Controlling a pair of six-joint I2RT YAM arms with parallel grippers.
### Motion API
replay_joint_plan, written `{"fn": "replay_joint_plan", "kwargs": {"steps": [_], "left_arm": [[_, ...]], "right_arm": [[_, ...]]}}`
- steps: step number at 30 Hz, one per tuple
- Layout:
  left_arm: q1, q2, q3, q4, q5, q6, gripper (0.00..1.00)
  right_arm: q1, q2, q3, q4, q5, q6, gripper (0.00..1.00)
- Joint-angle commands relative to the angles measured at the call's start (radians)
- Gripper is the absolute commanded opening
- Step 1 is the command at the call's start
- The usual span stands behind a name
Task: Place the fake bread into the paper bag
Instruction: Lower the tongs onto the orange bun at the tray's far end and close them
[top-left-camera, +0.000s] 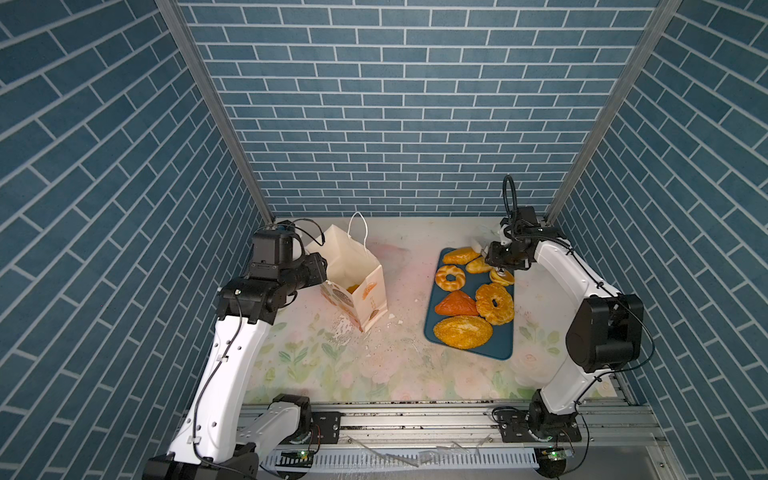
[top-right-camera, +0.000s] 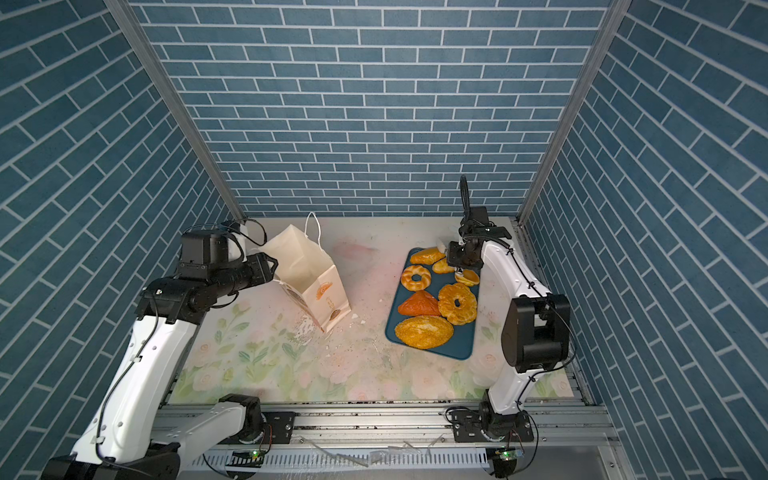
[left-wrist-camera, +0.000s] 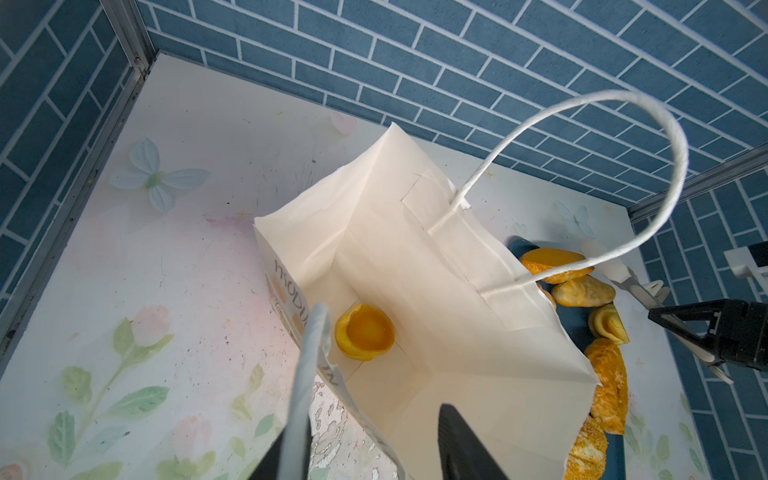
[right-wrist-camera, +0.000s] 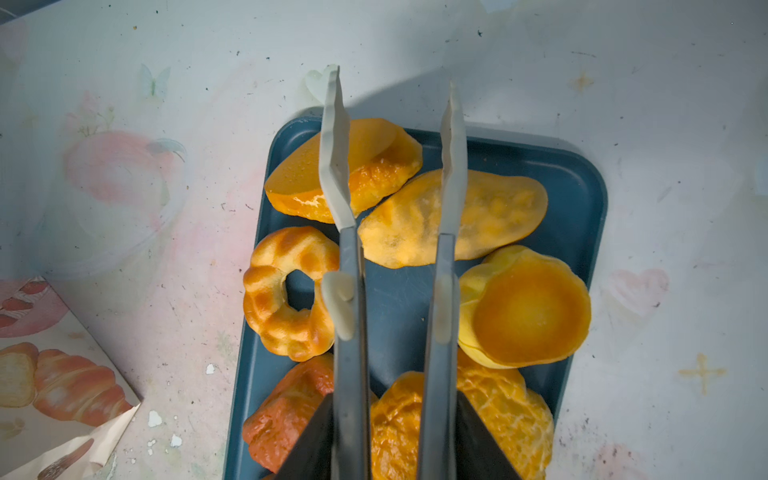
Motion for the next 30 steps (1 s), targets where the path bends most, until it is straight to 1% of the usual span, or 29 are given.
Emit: {"fn": "replay_joint_plan", "kwargs": {"steps": [1, 5, 9, 14, 16, 18, 23, 30], "left_arm": [[-0.004, -0.006, 0.016, -0.014, -0.008, 0.003, 0.51], [-0.005, -0.006, 0.016, -0.013, -0.004, 0.0, 0.51], [-0.005, -0.006, 0.014, -0.009, -0.003, -0.001, 0.51], [-0.005, -0.009, 0.013, -0.007, 0.002, -0.003, 0.5], [-0.005, -0.015, 0.008, -0.004, 0.002, -0.004, 0.5], [-0.005, -0.019, 0.006, -0.005, 0.0, -0.004, 0.49], [-0.005, -0.022, 0.007, -0.008, -0.001, 0.0, 0.49], [-0.005, -0.02, 0.006, -0.007, 0.0, 0.002, 0.48]], "right_arm": [[0.001, 0.021, 0.002, 0.016, -0.041, 0.036, 0.43], [0.004, 0.032, -0.004, 0.004, -0.041, 0.039, 0.43], [0.013, 0.028, -0.024, 0.031, -0.06, 0.042, 0.43], [0.029, 0.05, -0.013, 0.026, -0.075, 0.039, 0.43], [0.03, 0.054, -0.019, 0.03, -0.078, 0.039, 0.41], [0.03, 0.057, -0.024, 0.036, -0.08, 0.041, 0.39], [0.03, 0.042, -0.039, 0.047, -0.087, 0.047, 0.28], [0.03, -0.01, -0.061, 0.021, -0.085, 0.032, 0.17]]}}
